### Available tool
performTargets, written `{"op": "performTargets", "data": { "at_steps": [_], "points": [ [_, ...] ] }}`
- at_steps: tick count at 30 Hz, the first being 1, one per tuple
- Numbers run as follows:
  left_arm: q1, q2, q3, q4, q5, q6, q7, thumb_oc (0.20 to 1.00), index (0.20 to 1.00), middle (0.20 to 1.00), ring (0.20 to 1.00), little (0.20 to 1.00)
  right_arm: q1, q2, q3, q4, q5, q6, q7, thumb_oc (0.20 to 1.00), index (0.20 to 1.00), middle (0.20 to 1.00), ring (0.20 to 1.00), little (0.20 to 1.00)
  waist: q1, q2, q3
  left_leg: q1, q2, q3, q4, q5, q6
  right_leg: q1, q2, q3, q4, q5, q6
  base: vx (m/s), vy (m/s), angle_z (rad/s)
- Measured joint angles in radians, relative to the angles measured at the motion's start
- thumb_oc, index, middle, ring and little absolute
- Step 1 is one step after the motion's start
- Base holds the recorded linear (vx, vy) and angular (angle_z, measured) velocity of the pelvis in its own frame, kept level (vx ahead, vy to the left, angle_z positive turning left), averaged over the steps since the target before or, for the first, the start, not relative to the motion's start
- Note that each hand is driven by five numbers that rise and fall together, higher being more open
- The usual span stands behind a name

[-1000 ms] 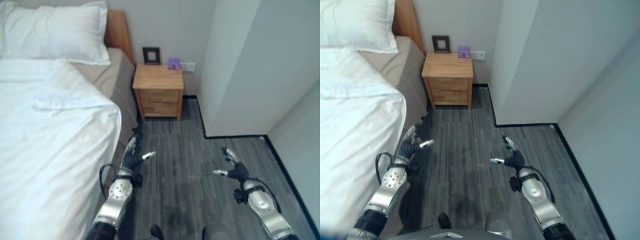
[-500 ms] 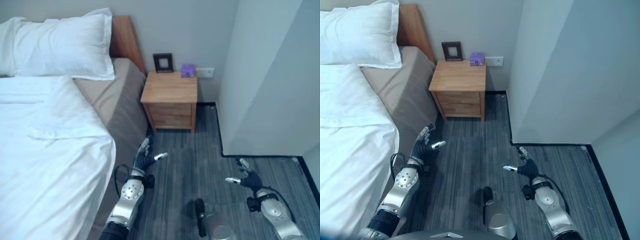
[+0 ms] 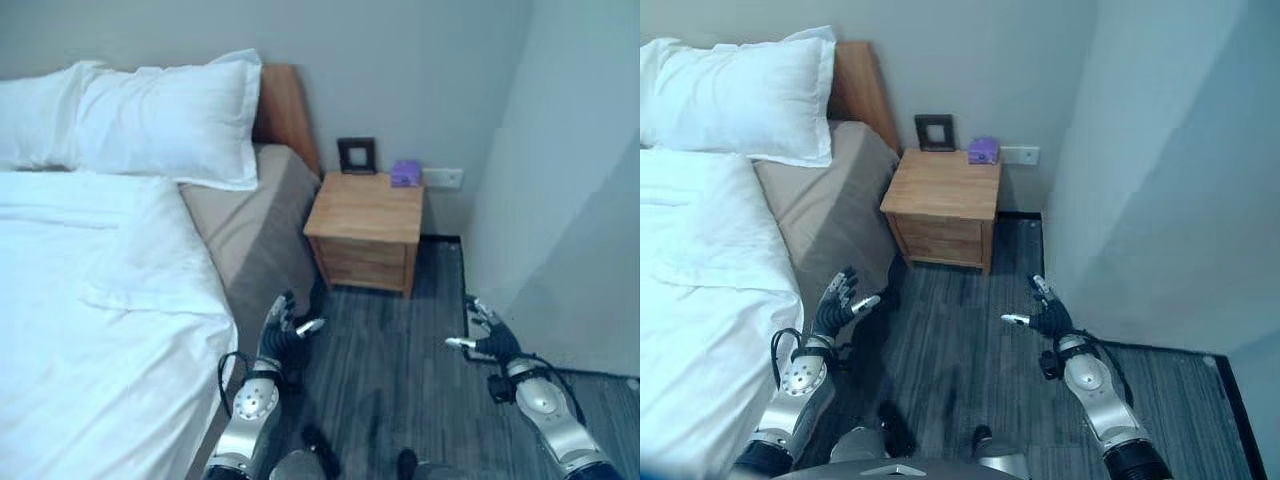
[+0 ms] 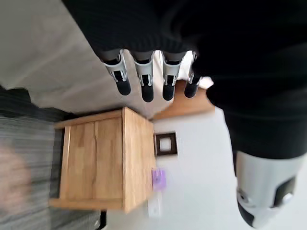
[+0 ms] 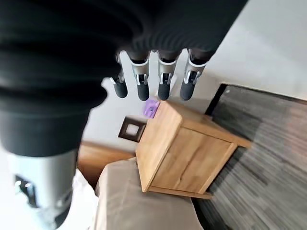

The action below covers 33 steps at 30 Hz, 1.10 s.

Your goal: Making the bed.

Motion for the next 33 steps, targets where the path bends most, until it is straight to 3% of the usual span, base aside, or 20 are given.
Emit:
{"op": "performTargets", "data": {
  "at_steps": [3, 4, 5, 6, 8, 10, 11, 12, 14, 16, 17, 19, 22, 23, 24, 26, 28, 29, 31, 33],
  "points": [
    [0.079, 0.014, 0.025, -0.033, 0.000, 0.011, -0.014, 1.000, 1.000, 1.000, 1.000, 1.000, 0.023, -0.009, -0.001, -0.022, 0.000, 0.017, 0.018, 1.000, 1.000, 1.000, 1.000, 1.000, 0.020, 0.004, -0.041, 0.045, -0.028, -0.019, -0.012, 0.014, 0.030, 0.043, -0.006, -0.001, 0.008, -0.040, 0.045, 0.30, 0.061, 0.31],
    [0.093, 0.012, 0.033, -0.033, 0.000, 0.020, -0.020, 1.000, 1.000, 1.000, 1.000, 1.000, 0.024, -0.015, -0.004, -0.035, 0.000, 0.018, 0.021, 1.000, 1.000, 1.000, 1.000, 1.000, 0.018, -0.008, -0.044, 0.071, -0.074, -0.065, -0.059, -0.027, 0.079, 0.060, -0.022, -0.004, 0.008, -0.055, 0.068, 0.17, 0.029, 0.17],
    [0.088, 0.008, 0.033, -0.018, 0.001, 0.029, -0.023, 1.000, 1.000, 1.000, 1.000, 1.000, 0.023, -0.019, -0.009, -0.037, -0.003, 0.018, 0.029, 1.000, 1.000, 1.000, 1.000, 1.000, 0.017, 0.007, -0.051, 0.109, -0.113, -0.081, -0.115, -0.065, 0.164, 0.072, -0.025, -0.014, 0.064, -0.076, 0.102, 0.23, 0.051, 0.58],
    [0.069, 0.009, 0.033, 0.021, 0.002, 0.045, -0.029, 1.000, 1.000, 1.000, 1.000, 1.000, 0.037, -0.009, 0.000, -0.034, -0.011, 0.029, 0.035, 1.000, 1.000, 1.000, 1.000, 1.000, 0.009, 0.007, -0.068, 0.160, -0.146, -0.117, -0.184, -0.052, 0.244, 0.038, -0.062, -0.026, 0.242, -0.110, 0.146, 0.24, 0.017, 0.67],
    [0.048, 0.028, 0.029, 0.020, 0.003, 0.051, -0.029, 1.000, 1.000, 1.000, 1.000, 1.000, 0.044, -0.009, 0.007, -0.072, -0.030, 0.030, 0.039, 1.000, 1.000, 1.000, 1.000, 1.000, 0.003, -0.003, -0.072, 0.193, -0.172, -0.162, -0.204, -0.064, 0.265, -0.108, -0.148, -0.042, 0.608, -0.142, 0.195, 0.24, 0.014, 0.75],
    [0.011, 0.079, 0.045, 0.018, 0.013, 0.053, -0.027, 1.000, 1.000, 1.000, 1.000, 1.000, 0.010, -0.013, 0.008, -0.120, -0.061, 0.029, 0.038, 1.000, 1.000, 1.000, 1.000, 1.000, 0.004, -0.068, -0.071, 0.227, -0.242, -0.236, -0.204, -0.122, 0.283, -0.264, -0.264, -0.001, 0.941, -0.133, 0.227, 0.22, -0.128, 0.85],
    [0.000, 0.093, 0.047, 0.017, 0.014, 0.058, -0.025, 1.000, 1.000, 1.000, 1.000, 1.000, -0.003, -0.013, 0.006, -0.127, -0.068, 0.028, 0.036, 1.000, 1.000, 1.000, 1.000, 1.000, -0.013, -0.079, -0.069, 0.235, -0.254, -0.234, -0.203, -0.122, 0.284, -0.305, -0.285, 0.009, 0.999, -0.136, 0.222, 0.19, -0.206, 0.82],
    [-0.010, 0.096, 0.058, 0.012, 0.015, 0.058, -0.023, 1.000, 1.000, 1.000, 1.000, 1.000, -0.023, -0.025, 0.006, -0.142, -0.084, 0.032, 0.031, 1.000, 1.000, 1.000, 1.000, 1.000, 0.003, -0.075, -0.067, 0.236, -0.257, -0.280, -0.198, -0.136, 0.268, -0.356, -0.304, 0.020, 0.999, -0.151, 0.198, 0.12, -0.275, 0.97],
    [-0.022, 0.103, 0.108, -0.028, 0.011, 0.057, -0.012, 1.000, 1.000, 1.000, 1.000, 1.000, -0.129, -0.063, 0.005, -0.161, -0.099, 0.031, 0.024, 1.000, 1.000, 1.000, 1.000, 1.000, 0.017, -0.043, -0.053, 0.241, -0.241, -0.371, -0.193, -0.144, 0.271, -0.424, -0.298, 0.051, 0.734, -0.147, 0.165, 0.20, -0.352, 1.37],
    [-0.031, 0.125, 0.131, -0.043, 0.008, 0.048, -0.007, 1.000, 1.000, 1.000, 1.000, 1.000, -0.226, -0.102, -0.002, -0.169, -0.104, 0.026, 0.008, 1.000, 1.000, 1.000, 1.000, 1.000, 0.041, -0.032, -0.046, 0.232, -0.227, -0.444, -0.186, -0.149, 0.258, -0.413, -0.268, 0.093, 0.452, -0.057, 0.170, 0.18, -0.309, 1.24],
    [-0.031, 0.128, 0.141, -0.048, 0.000, 0.050, -0.008, 1.000, 1.000, 1.000, 1.000, 1.000, -0.241, -0.120, -0.002, -0.176, -0.124, 0.026, -0.003, 1.000, 1.000, 1.000, 1.000, 1.000, 0.034, -0.042, -0.052, 0.220, -0.224, -0.449, -0.180, -0.156, 0.241, -0.388, -0.258, 0.114, 0.340, -0.030, 0.172, 0.18, -0.201, 1.07],
    [0.006, 0.147, 0.182, -0.153, -0.040, 0.048, -0.009, 1.000, 1.000, 1.000, 1.000, 1.000, -0.277, -0.155, -0.002, -0.185, -0.165, 0.028, -0.010, 1.000, 1.000, 1.000, 1.000, 1.000, 0.066, -0.077, -0.067, 0.193, -0.228, -0.570, -0.174, -0.166, 0.215, -0.287, -0.227, 0.184, 0.035, 0.075, 0.164, 0.19, -0.231, 1.43],
    [0.014, 0.200, 0.212, -0.243, -0.095, 0.038, -0.022, 1.000, 1.000, 1.000, 1.000, 1.000, -0.287, -0.164, 0.004, -0.183, -0.176, 0.031, -0.007, 1.000, 1.000, 1.000, 1.000, 1.000, 0.096, -0.167, -0.080, 0.172, -0.245, -0.596, -0.165, -0.157, 0.174, -0.211, -0.236, 0.212, 0.028, 0.147, 0.150, 0.19, -0.177, 1.15],
    [0.017, 0.186, 0.222, -0.242, -0.114, 0.021, -0.022, 1.000, 1.000, 1.000, 1.000, 1.000, -0.294, -0.166, 0.008, -0.160, -0.177, 0.028, -0.006, 1.000, 1.000, 1.000, 1.000, 1.000, 0.102, -0.162, -0.079, 0.163, -0.226, -0.623, -0.147, -0.167, 0.148, -0.187, -0.222, 0.193, 0.008, 0.155, 0.189, 0.24, -0.170, 1.45],
    [0.022, 0.155, 0.224, -0.238, -0.164, 0.012, -0.025, 1.000, 1.000, 1.000, 1.000, 1.000, -0.320, -0.188, 0.014, -0.105, -0.176, 0.037, -0.004, 1.000, 1.000, 1.000, 1.000, 1.000, 0.107, -0.090, -0.056, 0.125, -0.160, -0.692, -0.115, -0.160, 0.162, -0.204, -0.175, 0.236, 0.133, 0.122, 0.184, 0.05, -0.047, 1.46],
    [0.024, 0.164, 0.220, -0.240, -0.197, 0.007, -0.024, 1.000, 1.000, 1.000, 1.000, 1.000, -0.343, -0.206, 0.011, -0.078, -0.176, 0.052, -0.003, 1.000, 1.000, 1.000, 1.000, 1.000, 0.097, -0.027, -0.033, 0.141, -0.107, -0.715, -0.160, -0.134, 0.194, -0.299, -0.124, 0.326, 0.287, 0.018, 0.195, 0.23, -0.213, 1.27],
    [0.033, 0.184, 0.253, -0.256, -0.209, -0.003, -0.026, 1.000, 1.000, 1.000, 1.000, 1.000, -0.367, -0.209, 0.015, -0.076, -0.176, 0.053, -0.003, 1.000, 1.000, 1.000, 1.000, 1.000, 0.105, -0.043, -0.029, 0.123, -0.113, -0.715, -0.171, -0.085, 0.159, -0.275, -0.137, 0.380, 0.143, 0.036, 0.172, 0.21, -0.224, 1.42],
    [-0.056, 0.176, 0.255, -0.164, -0.244, -0.024, -0.021, 1.000, 1.000, 1.000, 1.000, 1.000, -0.402, -0.200, 0.050, 0.024, -0.175, 0.064, -0.004, 1.000, 1.000, 1.000, 1.000, 1.000, 0.074, -0.047, -0.028, 0.075, -0.118, -0.872, -0.157, -0.095, 0.082, -0.206, -0.098, 0.462, 0.067, 0.026, 0.168, 0.03, -0.114, 1.95],
    [-0.063, 0.186, 0.255, -0.151, -0.271, -0.023, -0.017, 1.000, 1.000, 1.000, 1.000, 1.000, -0.445, -0.185, 0.084, 0.066, -0.175, 0.078, 0.010, 1.000, 1.000, 1.000, 1.000, 1.000, 0.108, -0.064, -0.025, 0.097, -0.124, -0.852, -0.165, -0.097, 0.083, -0.204, -0.098, 0.437, 0.038, 0.068, 0.132, 0.16, -0.320, 1.21],
    [-0.074, 0.186, 0.269, -0.116, -0.273, -0.034, -0.016, 1.000, 1.000, 1.000, 1.000, 1.000, -0.548, -0.186, 0.150, 0.134, -0.175, 0.079, 0.014, 1.000, 1.000, 1.000, 1.000, 1.000, 0.098, -0.009, -0.029, 0.157, -0.117, -0.829, -0.179, -0.111, 0.062, -0.186, -0.070, 0.374, 0.037, 0.070, 0.133, 0.28, -0.398, 0.77]
  ]
}}
